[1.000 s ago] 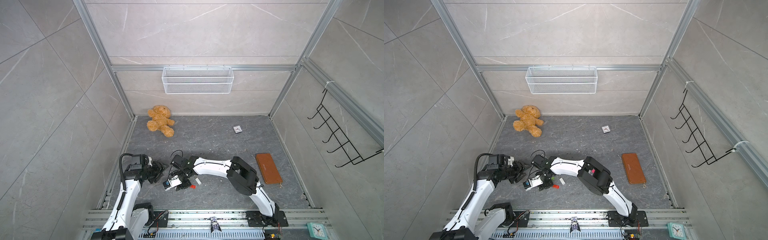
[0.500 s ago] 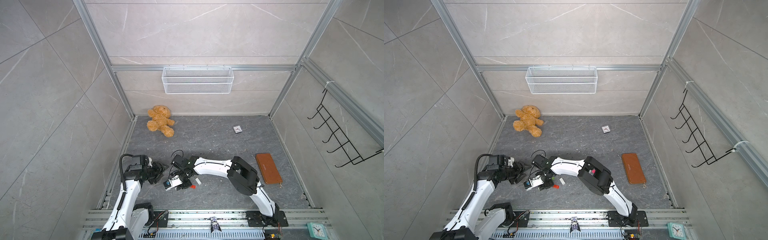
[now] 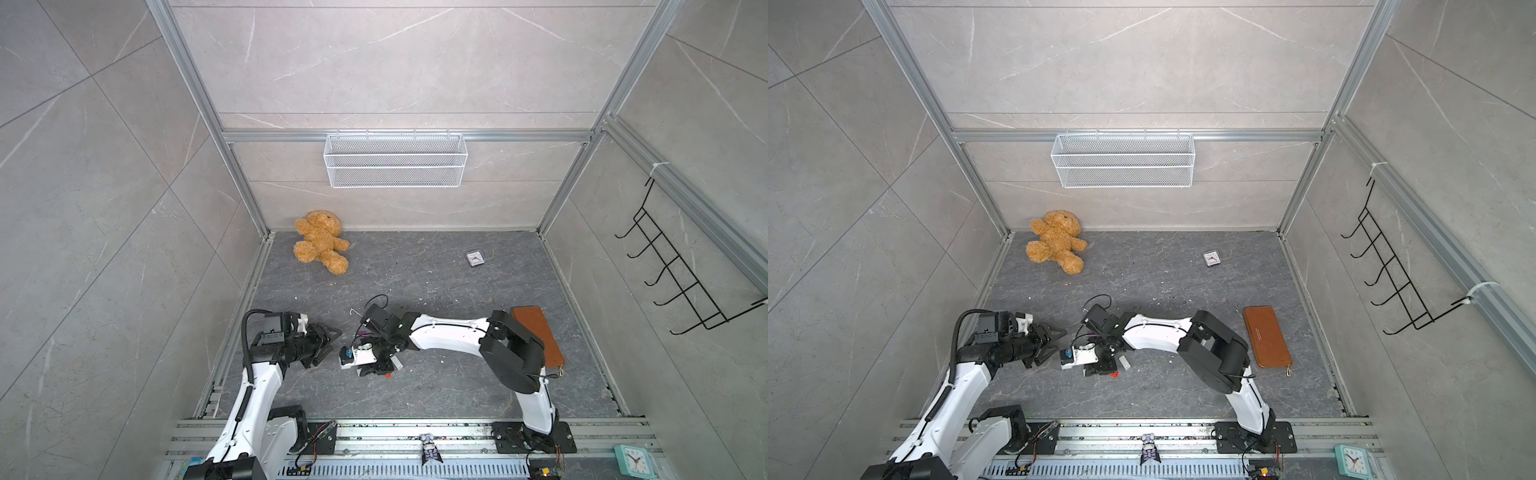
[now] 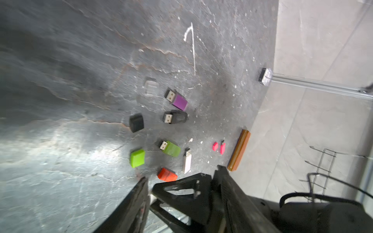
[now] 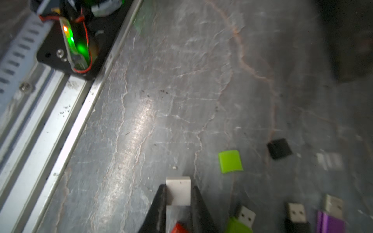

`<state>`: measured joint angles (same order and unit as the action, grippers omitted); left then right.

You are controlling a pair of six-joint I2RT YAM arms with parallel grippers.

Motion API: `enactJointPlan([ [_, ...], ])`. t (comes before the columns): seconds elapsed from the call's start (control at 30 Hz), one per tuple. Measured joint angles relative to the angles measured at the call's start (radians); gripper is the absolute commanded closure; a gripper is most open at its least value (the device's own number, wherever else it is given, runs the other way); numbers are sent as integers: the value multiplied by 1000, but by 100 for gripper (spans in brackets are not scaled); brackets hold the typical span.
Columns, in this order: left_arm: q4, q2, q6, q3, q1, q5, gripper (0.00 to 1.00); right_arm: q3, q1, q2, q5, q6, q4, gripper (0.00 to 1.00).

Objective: Close the usb drive cover
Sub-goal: Pick up the cover from the center of the board.

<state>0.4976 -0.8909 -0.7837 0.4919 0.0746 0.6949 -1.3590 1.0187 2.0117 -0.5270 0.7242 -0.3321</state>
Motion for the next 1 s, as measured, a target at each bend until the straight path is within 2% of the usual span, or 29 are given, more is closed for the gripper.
enactJointPlan([
  [0.23,-129,12,-53,-64,-13,130,52,162,-110,-136,-51,-138,212,82],
  [0.4,-208,5,-85,-68,-94,171,55,201,-129,-140,-84,-216,309,82],
  [0.6,-281,-53,-109,-68,-169,176,61,213,-129,-142,-125,-281,401,82],
  [0.87,-299,-94,-111,-68,-200,175,64,243,-137,-157,-148,-324,472,82],
  [1.0,-302,-96,-110,-68,-213,172,71,249,-139,-157,-152,-337,491,82],
])
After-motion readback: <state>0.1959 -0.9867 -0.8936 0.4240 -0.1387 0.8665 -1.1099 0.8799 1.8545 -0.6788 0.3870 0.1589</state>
